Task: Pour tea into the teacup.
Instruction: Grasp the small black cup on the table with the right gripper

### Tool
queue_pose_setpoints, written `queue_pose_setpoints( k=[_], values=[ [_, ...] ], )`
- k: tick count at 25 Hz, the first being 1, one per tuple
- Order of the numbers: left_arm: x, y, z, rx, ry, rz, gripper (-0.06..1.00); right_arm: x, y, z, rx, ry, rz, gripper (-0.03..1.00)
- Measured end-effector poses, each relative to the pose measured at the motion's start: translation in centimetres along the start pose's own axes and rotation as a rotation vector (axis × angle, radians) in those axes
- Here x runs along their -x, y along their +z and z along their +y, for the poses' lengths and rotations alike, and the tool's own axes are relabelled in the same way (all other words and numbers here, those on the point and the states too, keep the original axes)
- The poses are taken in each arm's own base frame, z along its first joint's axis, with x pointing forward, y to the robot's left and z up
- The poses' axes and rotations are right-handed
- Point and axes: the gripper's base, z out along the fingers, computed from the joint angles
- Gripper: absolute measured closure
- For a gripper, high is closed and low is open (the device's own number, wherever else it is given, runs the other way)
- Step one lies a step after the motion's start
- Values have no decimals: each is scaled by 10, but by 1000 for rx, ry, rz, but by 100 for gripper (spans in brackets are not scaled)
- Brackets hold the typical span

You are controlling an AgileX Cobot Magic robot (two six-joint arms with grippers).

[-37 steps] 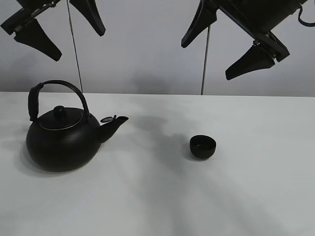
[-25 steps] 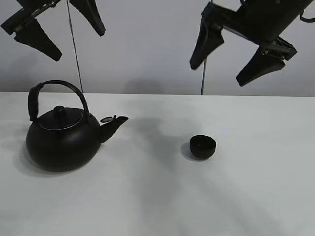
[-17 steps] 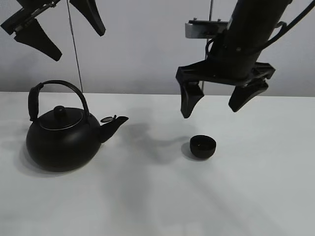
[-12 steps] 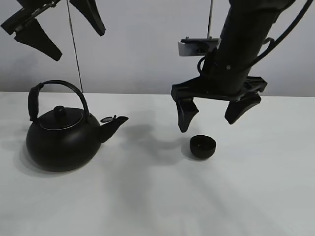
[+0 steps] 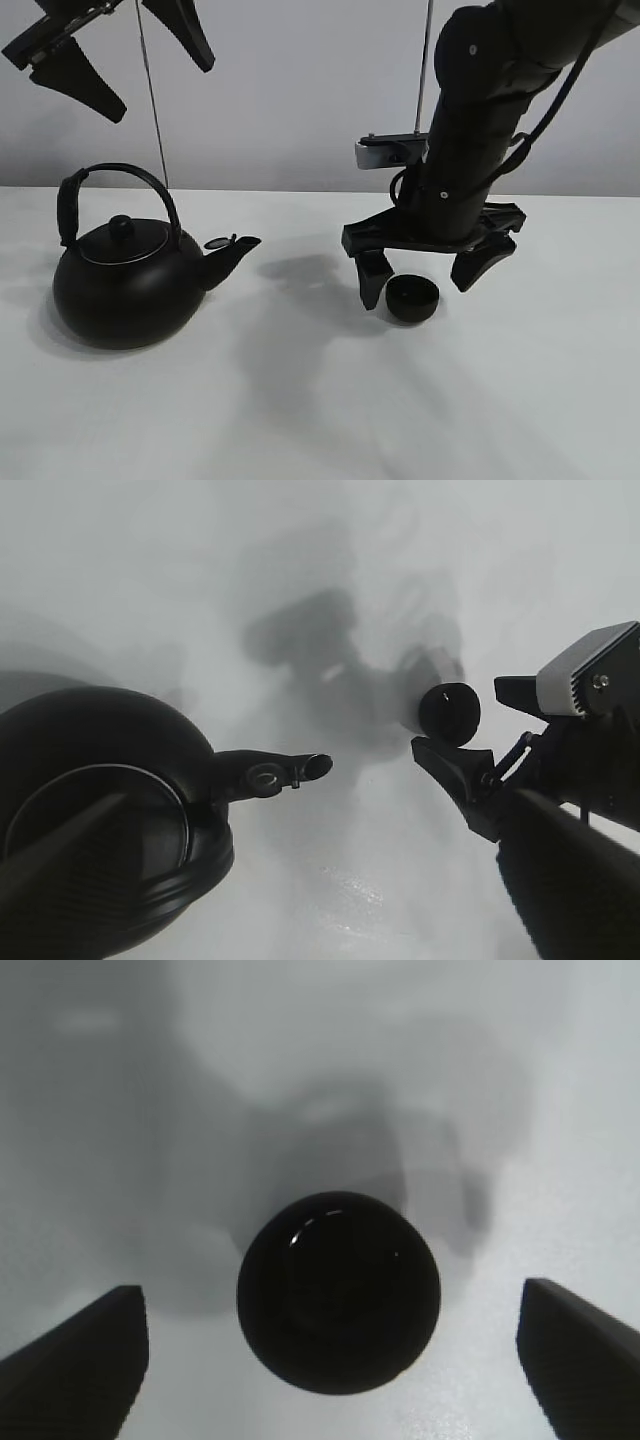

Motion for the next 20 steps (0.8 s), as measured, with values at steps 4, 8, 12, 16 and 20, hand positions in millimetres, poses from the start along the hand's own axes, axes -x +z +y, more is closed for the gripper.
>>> queue_pose_setpoints(
  k=[4, 8, 12, 16, 20],
  values=[
    [1, 0, 0, 0, 0, -6, 25, 1, 2, -1, -7, 16, -11, 33],
    [1, 0, 0, 0, 0, -6, 25, 0, 5, -1, -9, 33, -4, 53],
    [1, 0, 0, 0, 0, -6, 25, 0, 5, -1, -9, 37, -4, 57],
    [1, 0, 0, 0, 0, -6, 25, 0, 5, -1, -10, 41, -4, 57],
    [1, 0, 0, 0, 0, -6, 25, 0, 5, -1, -9, 56, -4, 57]
  ],
)
